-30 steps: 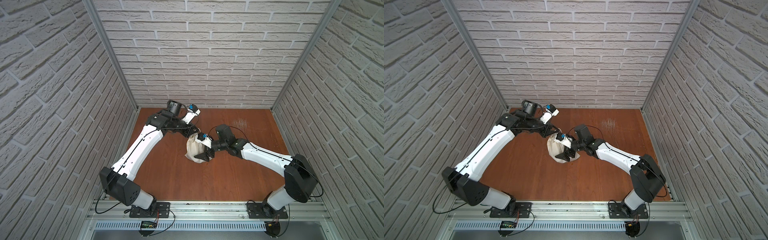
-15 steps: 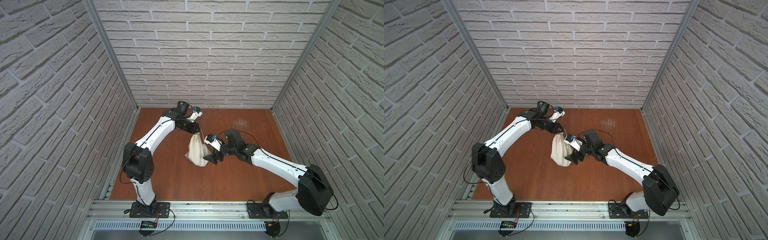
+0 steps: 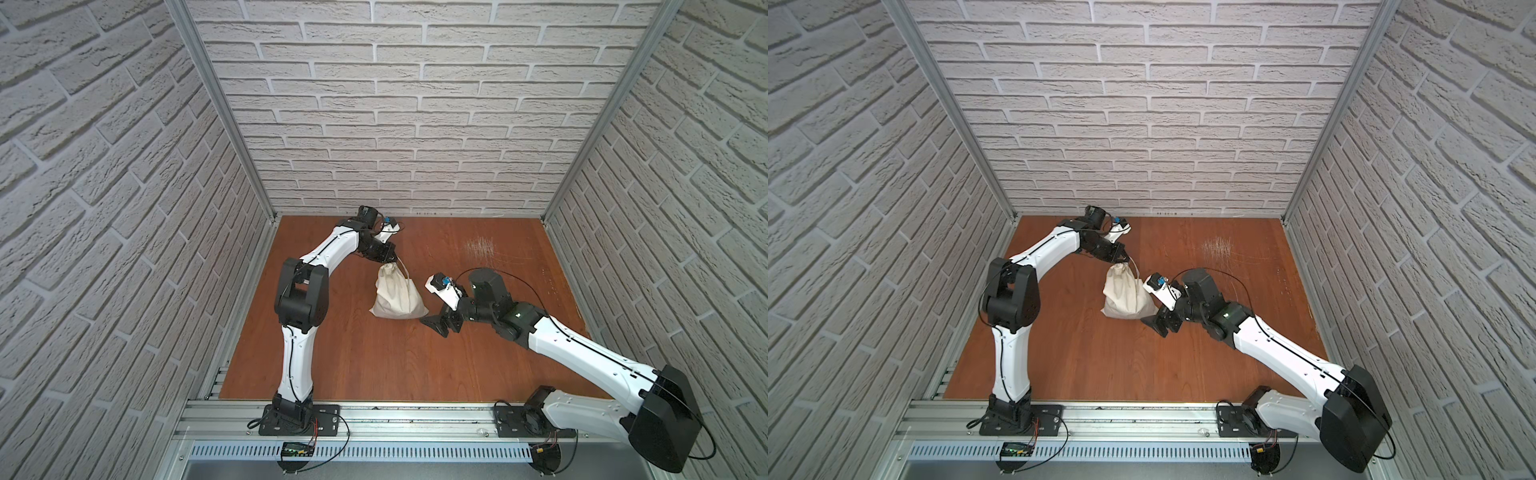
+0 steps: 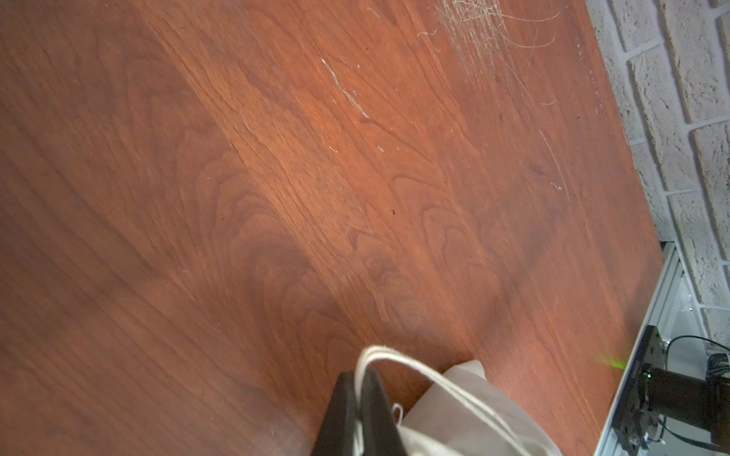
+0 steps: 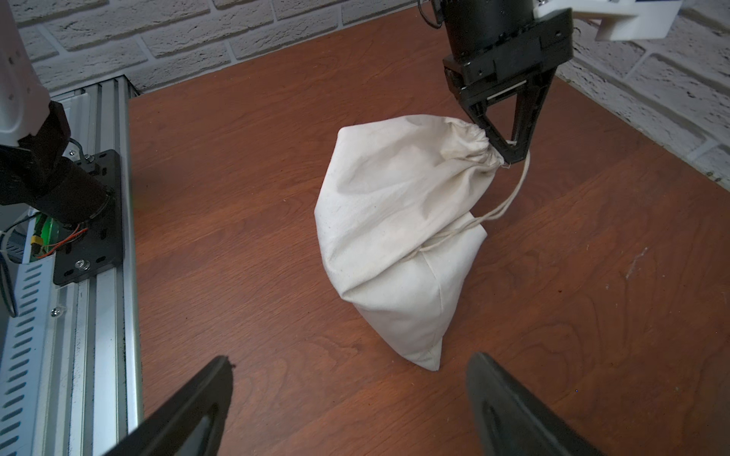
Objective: Close the soil bag
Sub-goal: Adjust the soil bag at the center of the board.
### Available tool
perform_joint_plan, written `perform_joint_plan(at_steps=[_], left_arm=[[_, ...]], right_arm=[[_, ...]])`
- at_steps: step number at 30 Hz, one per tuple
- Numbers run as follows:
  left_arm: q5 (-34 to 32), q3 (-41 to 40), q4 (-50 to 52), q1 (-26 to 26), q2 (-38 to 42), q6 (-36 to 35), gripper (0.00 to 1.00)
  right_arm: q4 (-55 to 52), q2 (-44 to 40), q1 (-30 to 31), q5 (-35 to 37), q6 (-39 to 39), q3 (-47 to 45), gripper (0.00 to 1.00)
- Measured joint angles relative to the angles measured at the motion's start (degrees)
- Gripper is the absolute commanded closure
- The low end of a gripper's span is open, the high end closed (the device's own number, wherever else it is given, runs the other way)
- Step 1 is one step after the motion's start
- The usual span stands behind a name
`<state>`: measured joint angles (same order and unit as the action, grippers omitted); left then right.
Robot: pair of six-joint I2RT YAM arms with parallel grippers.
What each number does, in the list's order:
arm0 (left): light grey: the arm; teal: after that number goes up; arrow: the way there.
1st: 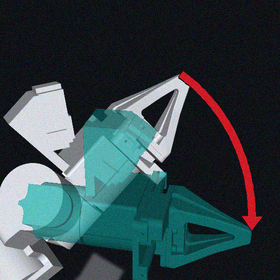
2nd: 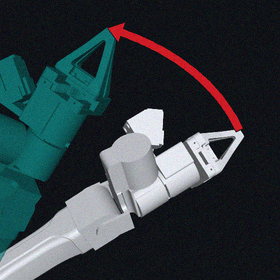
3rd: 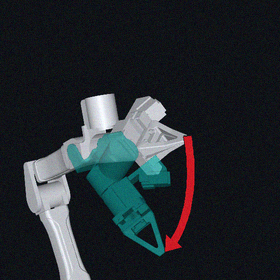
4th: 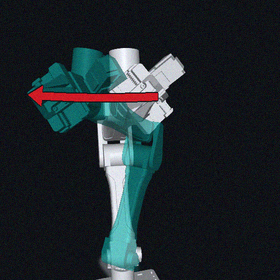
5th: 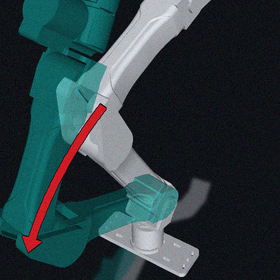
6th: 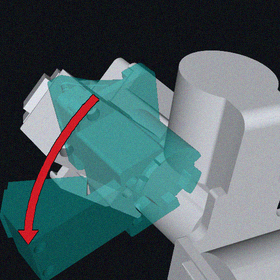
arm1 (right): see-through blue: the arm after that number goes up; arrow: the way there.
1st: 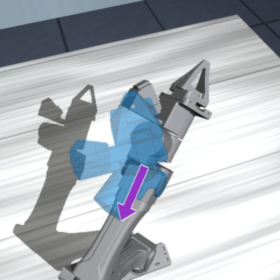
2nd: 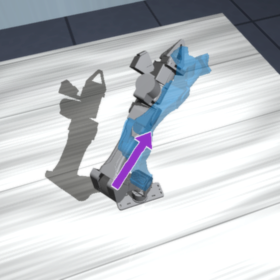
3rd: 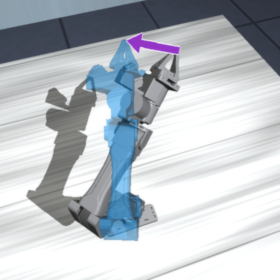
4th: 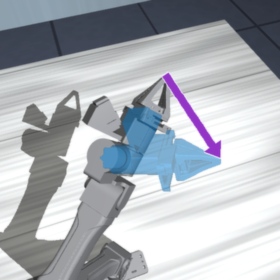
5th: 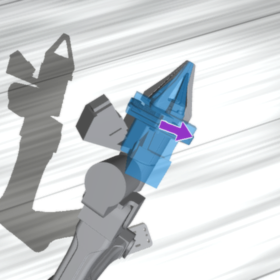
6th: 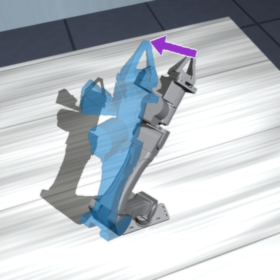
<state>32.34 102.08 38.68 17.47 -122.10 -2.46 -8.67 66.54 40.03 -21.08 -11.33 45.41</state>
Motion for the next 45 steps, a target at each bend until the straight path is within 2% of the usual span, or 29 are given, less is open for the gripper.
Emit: perform_joint_plan(at_steps=[7, 11, 12, 13, 14, 15, 22, 26, 29, 34, 39, 42, 45], left_arm=[[1.4, -1.9, -1.9, 0.1, 0.0, 1.1, 0.99], [1.5, -2.2, -2.0, 0.2, 0.3, 2.0, 0.64], [1.7, -2.4, -2.0, 0.2, 0.4, 2.2, 0.48], [1.8, -2.5, -1.9, 0.2, 0.6, 2.6, 0.25], [1.8, -2.7, -2.0, 0.0, 0.8, 2.9, 0.06], [1.8, -2.8, -2.0, -0.1, 1.0, 3.5, 0.02], [1.2, -6.4, -4.1, -1.7, 5.7, 8.1, 0.02], [-1.5, -8.7, -5.1, -1.9, 10.9, 10.3, 0.02], [-4.8, -12.8, -6.2, -1.9, 17.7, 11.8, 0.02], [-11.6, -20.1, -7.0, -2.2, 33.9, 15.6, 0.02], [-15.9, -28.3, -9.2, -1.9, 47.7, 21.7, 0.02], [-18.0, -36.1, -11.0, 0.5, 51.1, 24.7, 0.02], [-19.1, -41.3, -12.0, 3.6, 48.3, 27.0, 0.02]], right_arm=[[-0.3, 0.3, 0.1, 0.7, 0.8, -0.1, 0.05], [-0.3, 0.9, 0.3, 0.9, 1.7, -0.1, 0.06], [-0.2, 1.1, 0.4, 1.1, 1.9, -0.1, 0.06], [-0.1, 1.3, 0.7, 1.3, 2.0, -0.1, 0.06], [0.1, 1.6, 1.0, 1.6, 2.1, -0.1, 0.06], [0.1, 2.0, 1.5, 1.7, 2.2, -0.1, 0.06], [2.1, 7.4, 5.4, 4.2, 3.7, 0.1, 0.07], [3.1, 16.4, 8.4, 9.7, 4.9, 2.7, 0.08], [4.4, 21.2, 9.4, 13.5, 5.7, 4.4, 0.07], [5.5, 21.9, 9.5, 17.4, 7.1, 7.1, 0.07], [6.7, 21.8, 9.4, 18.0, 8.0, 7.0, 0.06], [7.0, 20.5, 9.4, 18.0, 8.0, 5.7, 0.06], [7.0, 18.7, 9.4, 18.1, 8.0, 4.4, 0.06]])
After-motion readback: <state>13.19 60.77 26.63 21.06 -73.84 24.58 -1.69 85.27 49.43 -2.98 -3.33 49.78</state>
